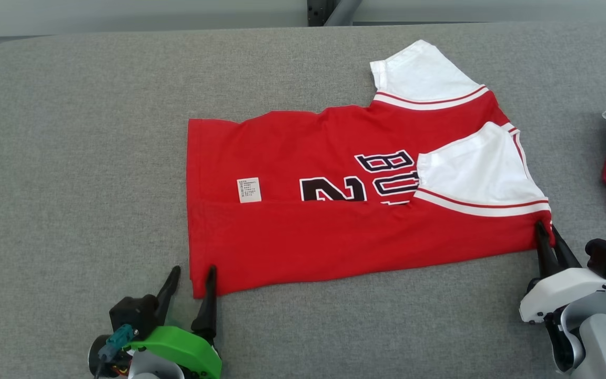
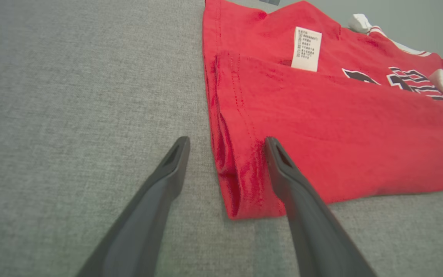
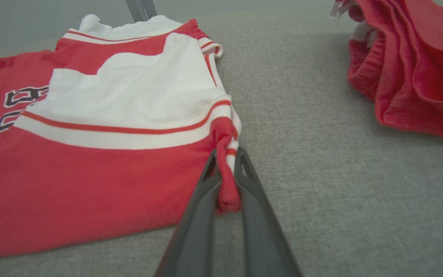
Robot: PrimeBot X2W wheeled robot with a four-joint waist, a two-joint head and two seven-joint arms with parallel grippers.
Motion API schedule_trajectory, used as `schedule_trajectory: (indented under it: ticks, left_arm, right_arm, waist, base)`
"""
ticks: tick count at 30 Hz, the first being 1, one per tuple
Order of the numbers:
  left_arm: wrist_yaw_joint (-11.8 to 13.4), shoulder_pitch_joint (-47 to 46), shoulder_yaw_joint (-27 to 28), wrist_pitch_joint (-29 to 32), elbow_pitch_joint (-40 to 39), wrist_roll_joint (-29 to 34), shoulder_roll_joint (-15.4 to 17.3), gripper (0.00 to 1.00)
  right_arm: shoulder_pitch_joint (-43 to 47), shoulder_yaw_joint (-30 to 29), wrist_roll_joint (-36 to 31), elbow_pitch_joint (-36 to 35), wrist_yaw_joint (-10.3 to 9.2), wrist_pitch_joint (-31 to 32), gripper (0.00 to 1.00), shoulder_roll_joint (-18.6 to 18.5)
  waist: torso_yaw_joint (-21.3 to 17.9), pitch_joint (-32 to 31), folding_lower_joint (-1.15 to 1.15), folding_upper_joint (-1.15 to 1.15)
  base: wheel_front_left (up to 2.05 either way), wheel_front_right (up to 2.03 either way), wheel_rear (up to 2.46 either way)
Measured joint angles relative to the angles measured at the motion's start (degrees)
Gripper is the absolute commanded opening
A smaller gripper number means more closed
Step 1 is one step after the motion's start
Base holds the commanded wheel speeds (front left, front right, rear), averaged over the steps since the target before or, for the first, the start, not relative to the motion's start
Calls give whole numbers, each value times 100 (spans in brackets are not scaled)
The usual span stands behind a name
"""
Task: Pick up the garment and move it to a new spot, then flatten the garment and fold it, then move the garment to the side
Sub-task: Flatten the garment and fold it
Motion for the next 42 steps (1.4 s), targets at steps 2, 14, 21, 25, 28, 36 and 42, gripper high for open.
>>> schedule_trajectory:
  ticks: [2, 14, 21, 25, 28, 36, 42]
  left_arm:
    - [0, 3, -57, -1, 142, -108, -3, 100]
    - [5, -196, -831, -18, 486, -802, 3, 0]
    - [4, -74, -559, -9, 38, -810, 62, 0]
    - [0, 83, -400, -9, -59, -797, 143, 0]
    - [0, 251, -296, -9, -80, -766, 163, 0]
    - [-1, 723, -83, -8, 21, -687, 205, 0]
    - [-3, 1091, 23, -8, 183, -676, 199, 0]
  right_arm:
    - [1, 22, 0, -60, 0, 0, 0, -7]
    - [30, 141, 36, -266, -1, 0, 0, -3]
    - [125, 114, 55, -292, 0, 0, 0, 71]
    - [148, 113, 71, -274, 0, 0, 0, 87]
    - [178, 175, 107, -211, 1, 0, 0, 84]
    - [586, 530, 446, 137, 2, 1, 0, 38]
    - [1182, 661, 636, 64, 4, 1, 0, 23]
  waist:
    - [-10, 13, 0, 0]
    - [-69, -73, 0, 0]
    - [-100, -355, 0, 0]
    - [-133, -598, 0, 0]
    - [-166, -833, 0, 0]
    - [-250, -1472, 0, 0]
    - [-273, -1763, 0, 0]
  base:
    - [0, 0, 0]
    - [0, 0, 0]
    - [0, 0, 0]
    - [0, 0, 0]
    - [0, 0, 0]
    - [0, 0, 0]
    - [0, 0, 0]
